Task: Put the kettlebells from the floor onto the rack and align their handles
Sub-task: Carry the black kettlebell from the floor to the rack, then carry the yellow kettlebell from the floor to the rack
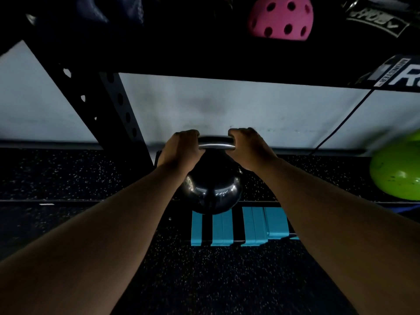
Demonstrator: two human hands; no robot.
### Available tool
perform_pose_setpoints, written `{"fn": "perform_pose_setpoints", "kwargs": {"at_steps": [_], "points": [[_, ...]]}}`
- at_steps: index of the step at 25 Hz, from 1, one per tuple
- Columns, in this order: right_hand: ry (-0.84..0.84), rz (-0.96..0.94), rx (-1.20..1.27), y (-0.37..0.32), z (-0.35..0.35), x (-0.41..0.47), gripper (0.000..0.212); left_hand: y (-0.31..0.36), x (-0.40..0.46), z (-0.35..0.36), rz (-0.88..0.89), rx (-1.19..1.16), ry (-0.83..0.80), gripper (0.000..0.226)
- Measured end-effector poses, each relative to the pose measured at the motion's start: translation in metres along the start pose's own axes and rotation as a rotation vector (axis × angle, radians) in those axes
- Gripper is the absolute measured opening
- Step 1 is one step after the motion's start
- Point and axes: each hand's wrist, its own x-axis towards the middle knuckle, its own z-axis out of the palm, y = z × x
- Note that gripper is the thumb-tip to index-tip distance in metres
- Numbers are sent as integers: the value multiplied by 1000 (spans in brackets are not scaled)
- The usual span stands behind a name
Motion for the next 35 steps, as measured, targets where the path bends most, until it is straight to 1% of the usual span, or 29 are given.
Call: {"fn": "perform_pose_setpoints", "kwargs": {"at_steps": [2,4,6,7,9,11,14,16,18,20,24,27,30,32,35], "points": [[6,47,-48,-2,-4,-4,34,3,-1,-8,-15,-34,-63,27],[-31,63,-85,-7,-11,-9,54,4,-4,-18,-30,-73,-141,52],[-67,7,-138,-14,-21,-14,71,3,-9,-26,-41,-97,-161,74],[-76,-27,-167,-16,-25,-18,75,4,-13,-29,-50,-102,-166,80],[-93,-100,-256,-22,-29,-27,76,5,-25,-33,-72,-98,-169,87],[-76,-191,-336,-32,-33,-38,74,2,-42,-39,-89,-77,-152,86],[-32,-346,-364,-59,-37,-55,69,-11,-81,-55,-128,6,-149,69],[-60,-451,-371,-83,-34,-68,61,-30,-119,-68,-194,90,-172,59],[-115,-525,-352,-105,-21,-83,56,-53,-161,-78,-240,157,-238,56],[-188,-584,-321,-128,1,-102,55,-80,-208,-85,-297,166,-320,52],[-423,-686,-299,-195,76,-165,51,-140,-337,-88,-506,145,-466,52],[-619,-767,-314,-241,147,-229,50,-178,-448,-74,-597,157,-600,57],[-732,-820,-333,-274,212,-293,50,-213,-552,-55,-642,172,-693,58],[-804,-847,-350,-293,254,-339,50,-234,-617,-40,-727,134,-748,58],[-899,-858,-367,-311,315,-394,49,-261,-695,-13,-841,35,-752,56]]}}
